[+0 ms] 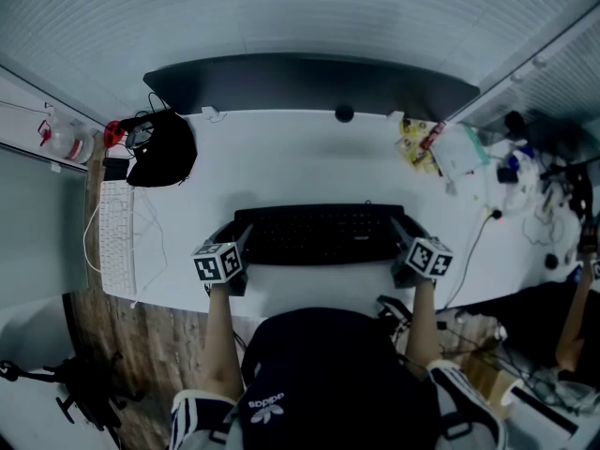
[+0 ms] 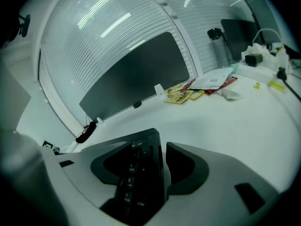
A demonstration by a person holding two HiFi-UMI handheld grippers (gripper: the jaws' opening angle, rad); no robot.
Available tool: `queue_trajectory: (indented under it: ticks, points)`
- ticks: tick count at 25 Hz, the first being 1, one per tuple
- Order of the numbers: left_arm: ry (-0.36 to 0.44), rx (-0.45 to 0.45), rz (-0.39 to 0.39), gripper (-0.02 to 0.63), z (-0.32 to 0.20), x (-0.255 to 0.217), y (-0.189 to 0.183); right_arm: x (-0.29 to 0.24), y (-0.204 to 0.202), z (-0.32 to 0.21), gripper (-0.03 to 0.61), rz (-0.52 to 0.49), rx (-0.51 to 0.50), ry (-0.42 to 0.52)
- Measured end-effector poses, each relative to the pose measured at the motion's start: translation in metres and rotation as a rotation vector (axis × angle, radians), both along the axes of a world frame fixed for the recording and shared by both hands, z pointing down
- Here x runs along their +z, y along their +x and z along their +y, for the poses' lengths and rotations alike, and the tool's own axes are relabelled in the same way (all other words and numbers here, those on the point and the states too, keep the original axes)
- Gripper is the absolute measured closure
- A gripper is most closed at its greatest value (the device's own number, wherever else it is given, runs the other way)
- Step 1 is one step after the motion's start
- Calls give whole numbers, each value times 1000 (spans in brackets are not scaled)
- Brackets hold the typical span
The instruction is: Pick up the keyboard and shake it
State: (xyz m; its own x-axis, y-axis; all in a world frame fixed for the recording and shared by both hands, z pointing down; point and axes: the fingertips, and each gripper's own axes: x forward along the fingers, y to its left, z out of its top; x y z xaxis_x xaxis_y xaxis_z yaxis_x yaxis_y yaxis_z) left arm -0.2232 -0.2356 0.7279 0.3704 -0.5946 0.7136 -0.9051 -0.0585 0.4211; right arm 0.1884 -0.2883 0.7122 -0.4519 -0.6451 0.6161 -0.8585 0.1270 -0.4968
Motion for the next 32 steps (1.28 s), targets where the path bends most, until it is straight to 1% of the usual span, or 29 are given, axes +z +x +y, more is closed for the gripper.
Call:
queue_trajectory:
  ticks: [3, 4, 6, 9, 12, 13, 16, 19, 23, 25, 28, 32]
  points:
    - [0, -1, 1, 408, 0, 0, 1, 1, 0, 0, 370, -67, 16, -25]
    - [1, -4, 0, 408, 0, 0, 1, 1, -2, 0, 380, -90, 22, -32]
    - [8, -4, -4, 408, 0, -1, 0, 1, -3, 0, 381, -107, 21, -35]
    - [32, -8, -4, 408, 0, -2, -1, -1, -5, 1, 382, -85, 9, -30]
    - [44, -14, -6, 408, 1, -4, 0, -15, -5, 0, 383, 6, -24, 1]
    - [50, -14, -6, 408, 1, -5, 0, -20, -5, 0, 385, 21, -31, 21]
    - [100, -18, -3, 408, 1, -15, -3, -26, -5, 2, 385, 2, -30, 93]
    - [182, -33, 7, 408, -5, -32, -6, -62, -10, -6, 385, 46, -56, 222]
    - [294, -49, 13, 408, -15, -58, -11, -107, -19, -17, 385, 56, -81, 348]
    - [351, -57, 9, 408, -22, -74, -13, -126, -19, -22, 385, 72, -90, 407]
    - [432, -61, -2, 408, -30, -101, -15, -160, -24, -27, 385, 68, -97, 495]
    - [528, -63, -22, 408, -38, -139, -20, -195, -28, -30, 385, 61, -102, 578]
